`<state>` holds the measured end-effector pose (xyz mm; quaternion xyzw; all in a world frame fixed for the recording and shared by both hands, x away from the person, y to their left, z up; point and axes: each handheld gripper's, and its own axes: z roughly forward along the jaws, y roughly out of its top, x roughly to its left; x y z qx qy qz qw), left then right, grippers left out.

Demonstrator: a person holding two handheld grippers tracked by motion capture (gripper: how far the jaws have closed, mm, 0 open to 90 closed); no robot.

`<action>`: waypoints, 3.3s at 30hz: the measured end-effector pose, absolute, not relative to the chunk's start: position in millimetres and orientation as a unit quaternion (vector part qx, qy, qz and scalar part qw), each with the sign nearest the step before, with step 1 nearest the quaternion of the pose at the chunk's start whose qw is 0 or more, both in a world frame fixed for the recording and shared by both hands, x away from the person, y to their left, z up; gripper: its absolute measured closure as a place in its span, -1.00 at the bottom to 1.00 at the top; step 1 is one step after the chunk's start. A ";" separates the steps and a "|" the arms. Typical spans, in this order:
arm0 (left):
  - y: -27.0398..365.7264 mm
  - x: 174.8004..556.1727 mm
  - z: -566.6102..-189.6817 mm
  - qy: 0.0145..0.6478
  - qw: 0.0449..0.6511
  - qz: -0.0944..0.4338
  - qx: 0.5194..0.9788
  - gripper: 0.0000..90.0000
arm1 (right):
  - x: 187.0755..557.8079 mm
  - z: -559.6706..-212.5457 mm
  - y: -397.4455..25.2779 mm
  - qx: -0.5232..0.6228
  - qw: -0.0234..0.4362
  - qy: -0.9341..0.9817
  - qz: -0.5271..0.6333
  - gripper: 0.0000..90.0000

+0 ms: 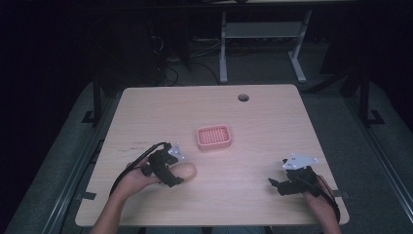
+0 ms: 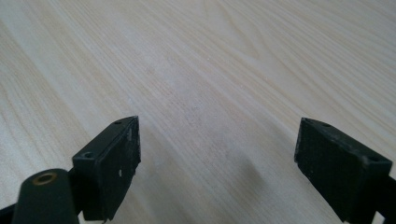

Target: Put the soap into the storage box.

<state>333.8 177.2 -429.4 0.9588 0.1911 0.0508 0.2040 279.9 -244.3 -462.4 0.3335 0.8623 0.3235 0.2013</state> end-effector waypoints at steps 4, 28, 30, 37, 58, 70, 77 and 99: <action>172.9 336.0 -430.5 0.187 0.199 0.048 0.961 -0.51 | 279.8 -462.4 -244.2 0.333 0.201 0.863 0.324 -0.69; 158.1 346.3 -441.7 0.178 0.175 0.028 0.968 -0.37 | 280.4 -462.6 -244.3 0.333 0.199 0.862 0.326 -0.69; 157.9 347.1 -442.5 0.178 0.173 0.026 0.968 -0.36 | 280.8 -462.7 -245.0 0.331 0.202 0.863 0.324 -0.69; 158.6 349.5 -443.7 0.180 0.175 0.022 0.968 -0.30 | 281.2 -462.8 -245.7 0.333 0.202 0.861 0.326 -0.69; 152.7 354.3 -429.8 0.174 0.180 0.024 0.968 -0.29 | 281.5 -462.1 -245.9 0.334 0.200 0.860 0.330 -0.69; 145.4 365.2 -418.9 0.166 0.188 0.025 0.968 -0.29 | 282.6 -462.8 -246.1 0.335 0.200 0.859 0.331 -0.69; 136.8 373.9 -413.3 0.154 0.181 0.021 0.971 -0.29 | 282.5 -462.7 -245.9 0.336 0.200 0.858 0.332 -0.69; 119.5 400.1 -401.3 0.139 0.180 0.012 0.974 -0.29 | 283.3 -462.9 -248.2 0.339 0.199 0.856 0.335 -0.69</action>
